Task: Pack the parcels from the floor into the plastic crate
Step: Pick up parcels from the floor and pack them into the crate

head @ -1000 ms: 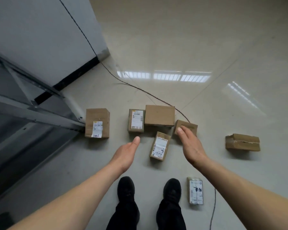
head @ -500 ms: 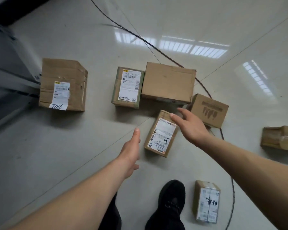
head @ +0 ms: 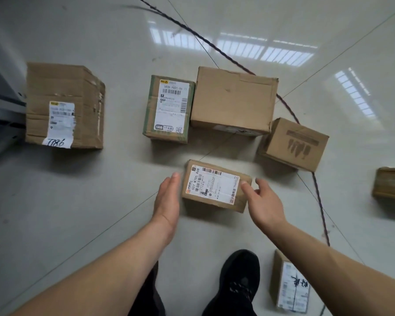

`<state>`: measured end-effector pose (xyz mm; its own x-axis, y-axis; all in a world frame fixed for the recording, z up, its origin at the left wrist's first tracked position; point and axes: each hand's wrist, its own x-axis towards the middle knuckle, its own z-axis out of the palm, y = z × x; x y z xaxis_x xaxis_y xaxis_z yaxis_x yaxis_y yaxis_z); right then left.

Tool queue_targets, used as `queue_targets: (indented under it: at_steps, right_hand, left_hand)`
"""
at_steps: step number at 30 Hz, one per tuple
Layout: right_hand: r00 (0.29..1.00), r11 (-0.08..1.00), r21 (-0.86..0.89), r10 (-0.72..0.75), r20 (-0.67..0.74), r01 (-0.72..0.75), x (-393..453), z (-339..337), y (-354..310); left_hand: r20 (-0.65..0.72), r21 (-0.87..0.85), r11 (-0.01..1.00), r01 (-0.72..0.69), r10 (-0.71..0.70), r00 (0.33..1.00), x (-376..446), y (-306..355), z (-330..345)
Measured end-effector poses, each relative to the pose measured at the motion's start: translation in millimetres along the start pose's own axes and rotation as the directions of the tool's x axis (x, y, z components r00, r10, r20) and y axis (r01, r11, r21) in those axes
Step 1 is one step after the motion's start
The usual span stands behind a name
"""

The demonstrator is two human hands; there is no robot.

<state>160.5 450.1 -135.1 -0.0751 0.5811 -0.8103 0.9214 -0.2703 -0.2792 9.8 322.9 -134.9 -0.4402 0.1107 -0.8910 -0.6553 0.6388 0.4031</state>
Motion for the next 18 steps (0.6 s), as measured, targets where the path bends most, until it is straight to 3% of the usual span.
queue_targets:
  at_steps: [4, 8, 12, 18]
  right_hand:
    - [0.993, 0.972, 0.206, 0.107, 0.042, -0.113, 3.5, 16.5, 9.9]
    - [0.991, 0.919, 0.373, 0.122, 0.049, -0.132, 5.0, 27.5, 2.1]
    - [0.993, 0.938, 0.335, 0.108, -0.048, -0.086, -21.0, 13.8, -19.1]
    - [0.996, 0.967, 0.248, -0.037, -0.084, 0.057, -111.9, -33.5, -80.4]
  left_hand:
    - [0.038, 0.122, 0.992, -0.041, 0.036, 0.999, 11.1, 7.5, -6.3]
    - [0.233, 0.175, 0.984, -0.028, -0.014, 0.972, 5.1, 24.9, 6.1]
    - [0.210, 0.179, 0.983, -0.044, 0.006, 0.978, -17.1, 40.2, -5.2]
    - [0.157, 0.115, 0.992, -0.051, 0.032, 0.987, -106.4, 85.5, -64.9]
